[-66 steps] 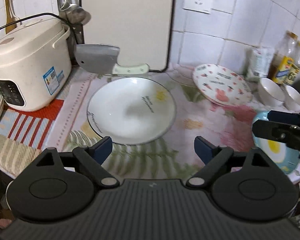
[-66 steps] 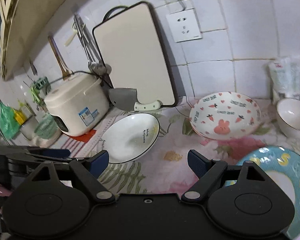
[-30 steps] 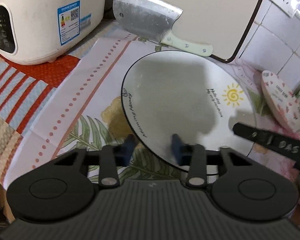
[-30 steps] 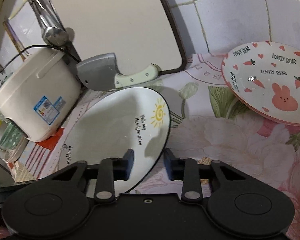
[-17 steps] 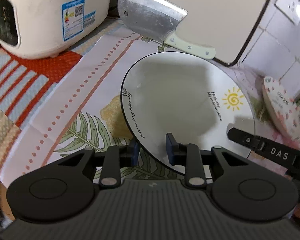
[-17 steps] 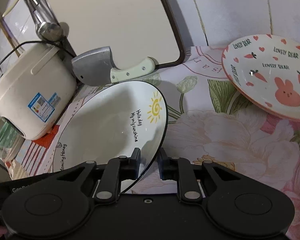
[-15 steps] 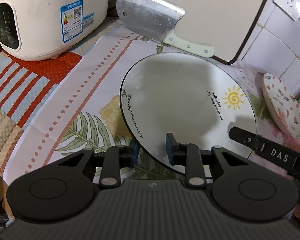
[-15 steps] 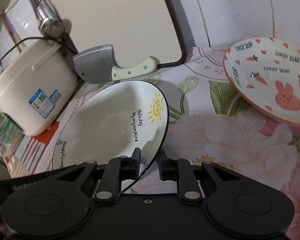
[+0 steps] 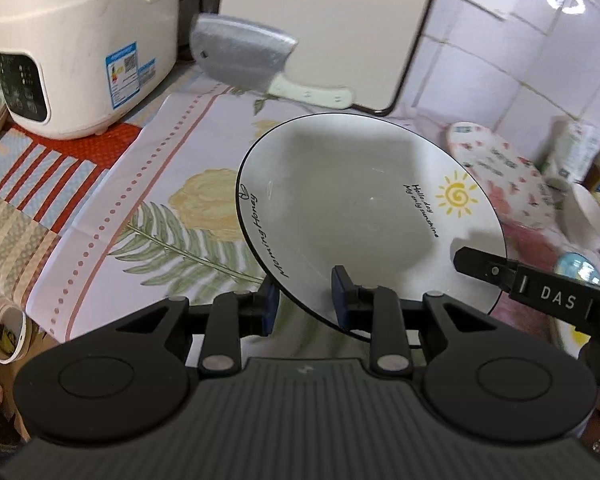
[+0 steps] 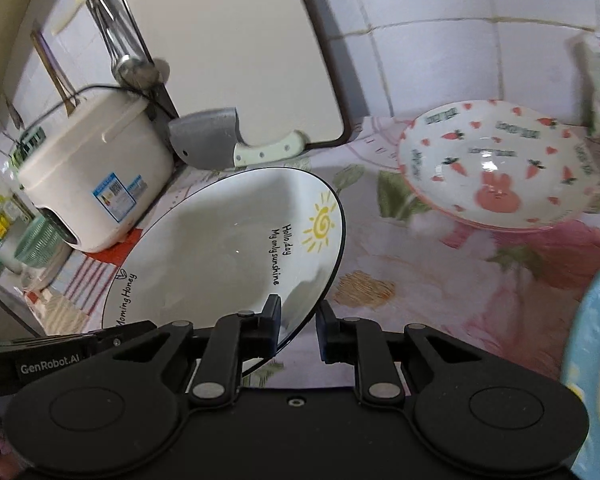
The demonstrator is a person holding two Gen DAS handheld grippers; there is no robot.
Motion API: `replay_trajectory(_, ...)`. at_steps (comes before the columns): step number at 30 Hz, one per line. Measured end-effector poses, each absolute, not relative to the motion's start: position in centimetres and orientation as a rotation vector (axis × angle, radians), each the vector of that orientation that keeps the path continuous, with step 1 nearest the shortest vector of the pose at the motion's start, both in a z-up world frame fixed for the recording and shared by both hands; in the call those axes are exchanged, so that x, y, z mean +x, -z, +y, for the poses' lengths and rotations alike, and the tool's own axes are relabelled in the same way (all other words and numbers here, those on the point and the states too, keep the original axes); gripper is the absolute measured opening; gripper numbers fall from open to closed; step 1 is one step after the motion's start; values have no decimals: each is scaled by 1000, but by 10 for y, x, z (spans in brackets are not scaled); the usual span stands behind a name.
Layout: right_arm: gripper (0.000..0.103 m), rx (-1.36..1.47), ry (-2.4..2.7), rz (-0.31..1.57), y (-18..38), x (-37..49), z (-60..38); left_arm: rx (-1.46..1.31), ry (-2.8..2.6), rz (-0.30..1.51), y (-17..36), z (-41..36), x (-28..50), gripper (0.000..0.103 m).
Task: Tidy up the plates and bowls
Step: 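Lift the white sun plate with both grippers and carry it over the blue plate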
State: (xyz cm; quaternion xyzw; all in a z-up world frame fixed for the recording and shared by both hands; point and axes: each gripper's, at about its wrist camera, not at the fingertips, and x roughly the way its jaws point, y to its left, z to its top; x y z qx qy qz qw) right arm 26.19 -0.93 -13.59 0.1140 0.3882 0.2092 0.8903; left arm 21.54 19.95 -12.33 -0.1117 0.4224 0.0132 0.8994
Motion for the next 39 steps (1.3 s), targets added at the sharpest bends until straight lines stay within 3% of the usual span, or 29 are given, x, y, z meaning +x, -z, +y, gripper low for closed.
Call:
replay_trajectory(22, 24, 269, -333, 697, 64, 155, -129, -143, 160, 817, 48, 84, 143, 26)
replay_trajectory(39, 24, 355, -196, 753, 92, 121, -223, -79, 281, 917, 79, -12, 145, 26)
